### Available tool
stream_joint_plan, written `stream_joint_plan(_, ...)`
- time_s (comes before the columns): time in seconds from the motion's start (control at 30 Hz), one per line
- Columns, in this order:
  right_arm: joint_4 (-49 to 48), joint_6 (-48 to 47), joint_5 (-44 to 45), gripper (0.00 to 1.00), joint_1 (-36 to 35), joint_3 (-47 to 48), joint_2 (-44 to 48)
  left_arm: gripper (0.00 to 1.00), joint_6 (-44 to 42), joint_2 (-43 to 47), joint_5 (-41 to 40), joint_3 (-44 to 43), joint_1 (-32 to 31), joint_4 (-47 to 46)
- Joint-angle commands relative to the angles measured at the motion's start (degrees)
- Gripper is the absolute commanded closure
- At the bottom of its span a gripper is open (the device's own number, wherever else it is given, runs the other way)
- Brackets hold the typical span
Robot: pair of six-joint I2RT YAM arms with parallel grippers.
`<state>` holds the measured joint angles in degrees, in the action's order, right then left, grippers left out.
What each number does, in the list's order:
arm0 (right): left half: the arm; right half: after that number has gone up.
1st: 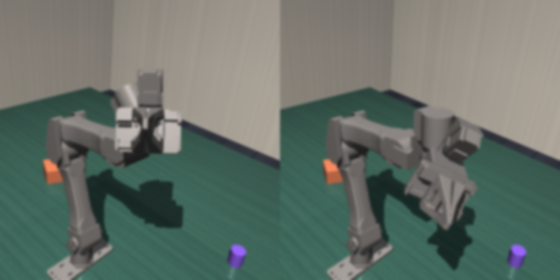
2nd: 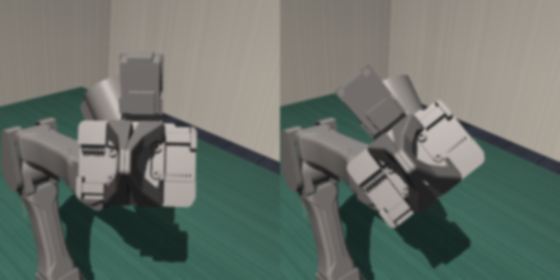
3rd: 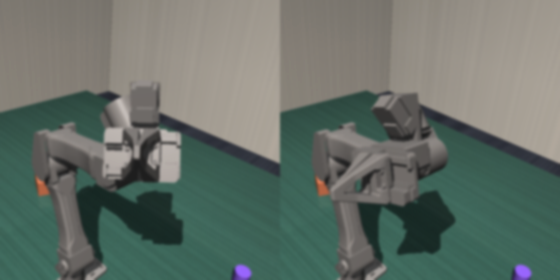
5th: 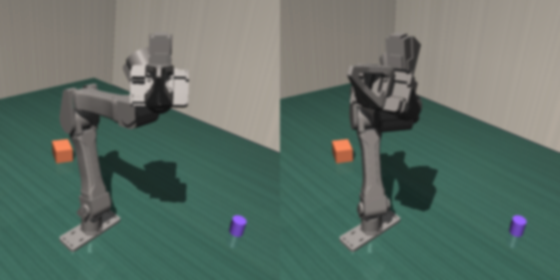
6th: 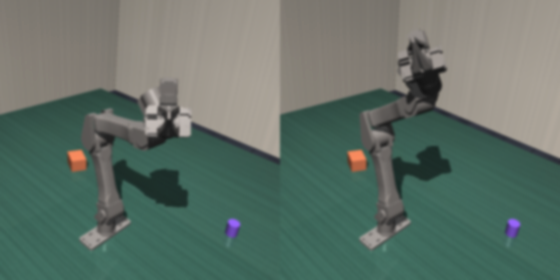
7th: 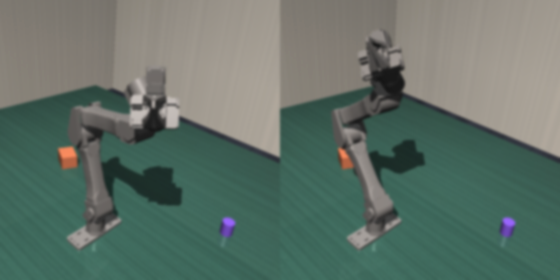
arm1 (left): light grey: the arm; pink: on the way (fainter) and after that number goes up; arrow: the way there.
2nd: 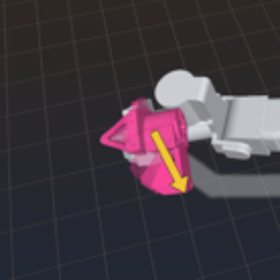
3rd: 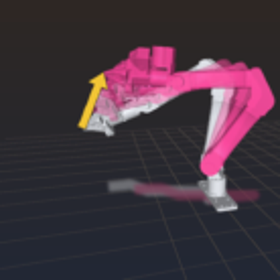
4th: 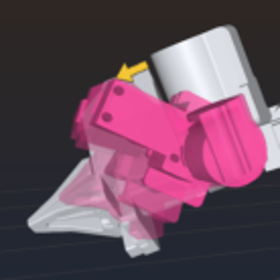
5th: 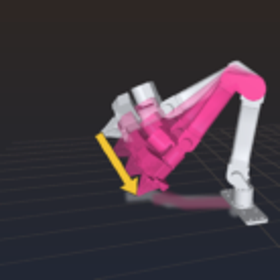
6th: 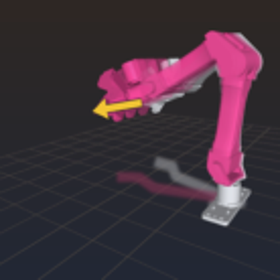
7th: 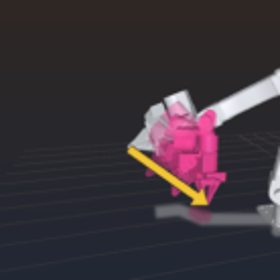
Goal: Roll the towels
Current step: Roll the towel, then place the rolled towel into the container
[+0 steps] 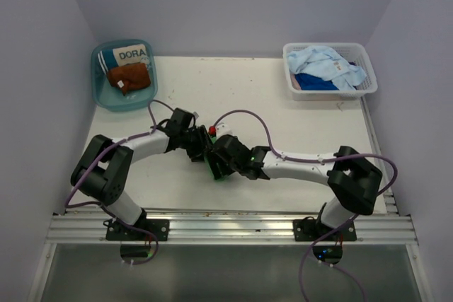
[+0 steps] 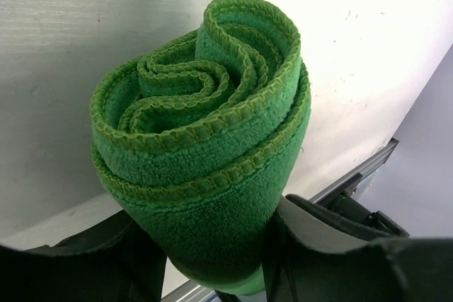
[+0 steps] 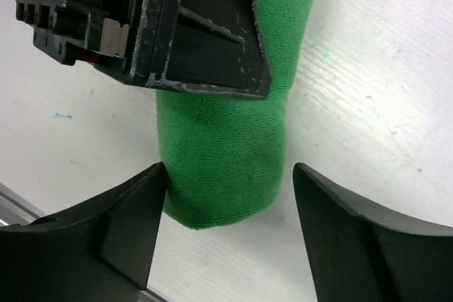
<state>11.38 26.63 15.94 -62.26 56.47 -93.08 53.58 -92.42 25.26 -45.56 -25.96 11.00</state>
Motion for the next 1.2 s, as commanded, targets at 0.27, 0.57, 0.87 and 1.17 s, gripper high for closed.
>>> stream_joint_plan(0.27, 4.79, 1.49, 4.88, 0.13, 2.58, -2.94, 18.53, 0.53, -1.99, 3.03, -2.93, -6.12, 1.25, 4.55)
stream_joint_plan(0.57, 9.28, 3.16, 8.66, 0.12, 9.26, -6.63, 26.54, 0.53, -6.47, 7.34, -7.4, -21.3, 12.5, 14.73)
stream_joint_plan(0.87, 9.54, 4.65, 6.73, 0.12, 9.35, -7.95, 27.16, 0.53, -2.88, 3.48, -15.49, -39.6, 28.93, 16.42)
stream_joint_plan(1.17, 9.72, 6.59, 3.66, 0.12, 9.35, -9.18, 27.6, 0.53, 7.32, -1.97, -24.64, -38.03, 34.12, 2.9)
